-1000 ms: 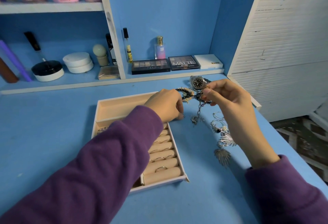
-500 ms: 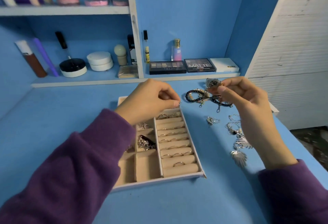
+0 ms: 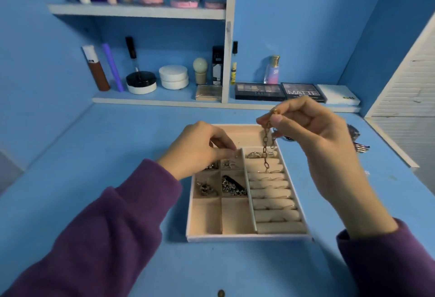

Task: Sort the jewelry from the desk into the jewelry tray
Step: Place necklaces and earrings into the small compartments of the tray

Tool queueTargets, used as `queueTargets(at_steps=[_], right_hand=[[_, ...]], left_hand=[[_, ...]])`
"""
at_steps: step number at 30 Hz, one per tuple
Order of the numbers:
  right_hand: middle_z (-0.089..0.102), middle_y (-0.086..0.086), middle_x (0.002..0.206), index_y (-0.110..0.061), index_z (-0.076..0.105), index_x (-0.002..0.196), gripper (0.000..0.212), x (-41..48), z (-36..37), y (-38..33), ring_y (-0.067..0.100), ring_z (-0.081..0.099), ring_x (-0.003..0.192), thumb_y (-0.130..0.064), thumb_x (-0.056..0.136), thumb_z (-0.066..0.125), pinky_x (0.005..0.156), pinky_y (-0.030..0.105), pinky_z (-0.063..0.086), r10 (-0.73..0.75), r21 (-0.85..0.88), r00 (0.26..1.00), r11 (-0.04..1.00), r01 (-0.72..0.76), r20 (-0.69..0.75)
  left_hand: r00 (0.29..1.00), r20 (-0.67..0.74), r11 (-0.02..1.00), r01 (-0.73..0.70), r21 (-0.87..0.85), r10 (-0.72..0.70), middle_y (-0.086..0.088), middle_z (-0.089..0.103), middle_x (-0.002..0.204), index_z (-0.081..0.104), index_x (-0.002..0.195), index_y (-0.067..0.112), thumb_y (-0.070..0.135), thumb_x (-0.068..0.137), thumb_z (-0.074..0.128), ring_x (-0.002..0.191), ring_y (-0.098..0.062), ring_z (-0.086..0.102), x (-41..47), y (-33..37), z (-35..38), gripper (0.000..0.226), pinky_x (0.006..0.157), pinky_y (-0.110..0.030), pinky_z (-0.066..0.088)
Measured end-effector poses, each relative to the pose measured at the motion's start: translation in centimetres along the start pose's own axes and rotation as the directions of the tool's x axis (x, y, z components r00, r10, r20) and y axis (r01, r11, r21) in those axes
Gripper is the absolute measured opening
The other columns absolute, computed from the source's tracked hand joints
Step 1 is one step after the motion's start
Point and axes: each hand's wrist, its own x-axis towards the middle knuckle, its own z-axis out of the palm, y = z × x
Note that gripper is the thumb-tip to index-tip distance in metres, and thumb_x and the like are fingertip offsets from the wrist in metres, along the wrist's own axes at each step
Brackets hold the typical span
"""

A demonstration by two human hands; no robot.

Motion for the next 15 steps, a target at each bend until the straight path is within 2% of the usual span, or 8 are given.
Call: queueTargets(at_steps=[3,6,9,11,15], right_hand=[[0.073,0.011,0.086,-0.004,0.06,0.084,0.004,0.0,0.8,-0.4,0.024,0.068,0.088,-0.006,0.082,0.062,0.082,0.038,0.051,0.005,-0.043,0.999,0.999,-0.003,0.031],[0.073,0.009,0.084,-0.008,0.062,0.083,0.002,0.0,1.3,-0.6,0.025,0.067,0.087,-0.009,0.082,0.064,0.083,0.041,0.05,-0.016,-0.089,0.998,0.996,0.021,0.054],[0.071,0.011,0.083,-0.009,0.063,0.081,0.003,0.2,1.8,-0.6,0.029,0.064,0.084,-0.008,0.083,0.064,0.078,0.044,0.049,-0.025,-0.125,0.997,0.992,0.034,0.078],[0.07,0.009,0.079,-0.01,0.063,0.081,0.003,0.3,2.1,-0.4,0.028,0.062,0.077,-0.008,0.083,0.064,0.072,0.042,0.048,-0.02,-0.15,0.995,0.988,0.034,0.098],[0.069,0.006,0.072,-0.009,0.064,0.08,0.002,0.3,2.5,0.4,0.019,0.061,0.068,-0.009,0.082,0.065,0.063,0.03,0.047,0.011,-0.19,0.991,0.982,0.015,0.136]], left_hand=[[0.999,0.024,0.999,-0.025,0.045,0.024,0.012,0.065,0.073,0.073,0.081,0.021,0.02,0.076,0.073,0.058,0.009,0.053,0.3,-0.4,0.8,0.005,0.056,0.001,0.036],[1.0,0.011,0.997,-0.029,0.072,0.029,0.015,0.065,0.077,0.072,0.086,0.025,0.022,0.08,0.068,0.065,0.007,0.052,0.4,-1.0,0.9,0.007,0.059,0.003,0.035],[0.992,-0.122,0.999,-0.034,-0.015,0.032,0.018,0.064,0.077,0.067,0.083,0.034,0.023,0.083,0.065,0.061,-0.003,0.051,0.1,-2.0,0.2,0.012,0.06,-0.006,0.038],[0.969,-0.246,0.993,-0.039,-0.116,0.009,0.017,0.064,0.076,0.068,0.087,0.032,0.019,0.084,0.063,0.063,-0.013,0.052,-0.3,-2.9,0.0,0.014,0.061,-0.012,0.039],[0.929,-0.367,0.975,-0.037,-0.217,-0.046,0.016,0.061,0.079,0.067,0.097,0.028,0.017,0.085,0.06,0.07,-0.009,0.052,-1.0,-4.3,0.5,0.017,0.061,-0.006,0.039]])
